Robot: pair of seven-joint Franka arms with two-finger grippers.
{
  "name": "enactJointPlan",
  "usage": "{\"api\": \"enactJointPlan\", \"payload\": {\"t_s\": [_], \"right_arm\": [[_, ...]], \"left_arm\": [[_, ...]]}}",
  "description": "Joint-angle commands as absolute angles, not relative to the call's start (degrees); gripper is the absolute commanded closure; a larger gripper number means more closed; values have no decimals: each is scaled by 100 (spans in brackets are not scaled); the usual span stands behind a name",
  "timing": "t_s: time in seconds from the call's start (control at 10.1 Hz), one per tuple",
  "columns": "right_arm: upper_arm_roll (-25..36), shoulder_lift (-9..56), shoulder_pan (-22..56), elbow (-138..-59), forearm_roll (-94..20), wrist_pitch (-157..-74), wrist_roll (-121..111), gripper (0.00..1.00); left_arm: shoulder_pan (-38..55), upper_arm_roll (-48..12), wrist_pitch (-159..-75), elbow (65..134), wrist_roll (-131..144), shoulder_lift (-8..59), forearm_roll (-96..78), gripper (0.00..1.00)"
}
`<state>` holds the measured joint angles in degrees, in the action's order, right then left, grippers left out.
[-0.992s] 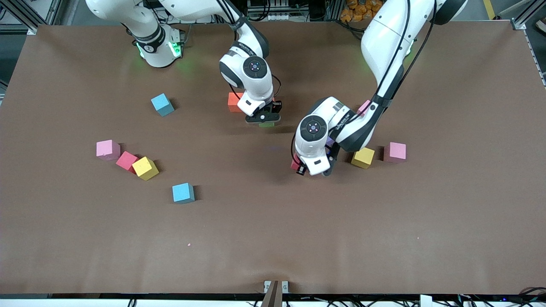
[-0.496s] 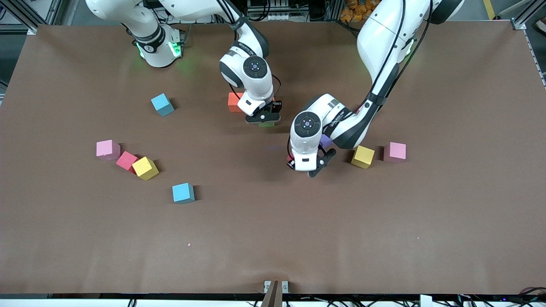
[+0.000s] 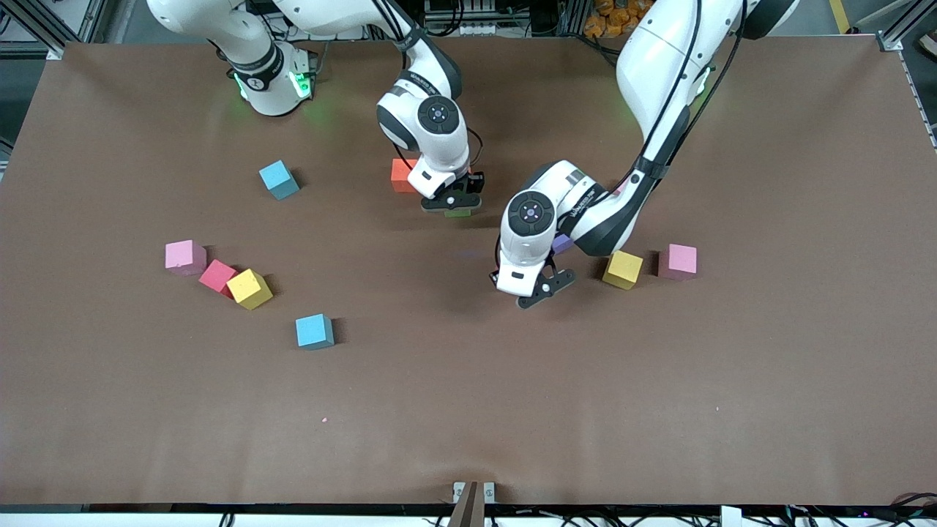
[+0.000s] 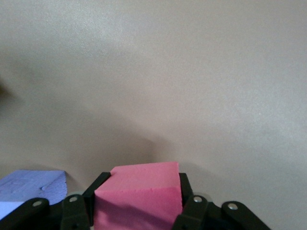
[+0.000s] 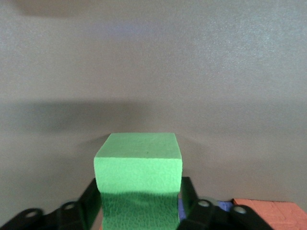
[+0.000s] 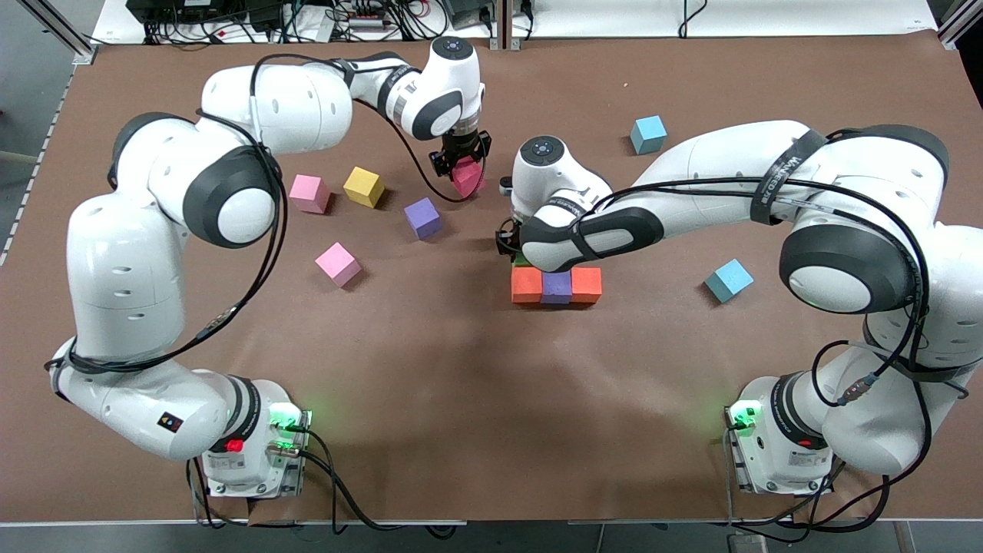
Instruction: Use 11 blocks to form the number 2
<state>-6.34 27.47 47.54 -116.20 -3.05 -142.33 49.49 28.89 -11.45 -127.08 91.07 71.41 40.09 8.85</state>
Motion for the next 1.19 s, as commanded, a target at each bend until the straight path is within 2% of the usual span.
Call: {"api": "enactJointPlan", "payload": {"t_s": [0.0, 0.4, 0.89, 1.09], "right_arm": [[-642, 2646, 4755, -11663, -193, -14168, 5203, 0], [-676, 2260, 4755, -11654, -202, -13687, 5194, 0], [-694, 1136, 4633, -11681, -193, -12948, 4791, 0], [-694, 653, 4379, -12004, -176, -12999, 4703, 0]], "left_arm": [[2970, -1143, -12507, 8992, 6883, 3937, 1011, 55], [3234, -1125, -12507, 8930, 6768, 4017, 1500, 55], [3515, -1134, -12638, 8903, 6574, 4139, 1758, 55], [3620, -1134, -12892, 8912, 6644, 4166, 1767, 55]]}}
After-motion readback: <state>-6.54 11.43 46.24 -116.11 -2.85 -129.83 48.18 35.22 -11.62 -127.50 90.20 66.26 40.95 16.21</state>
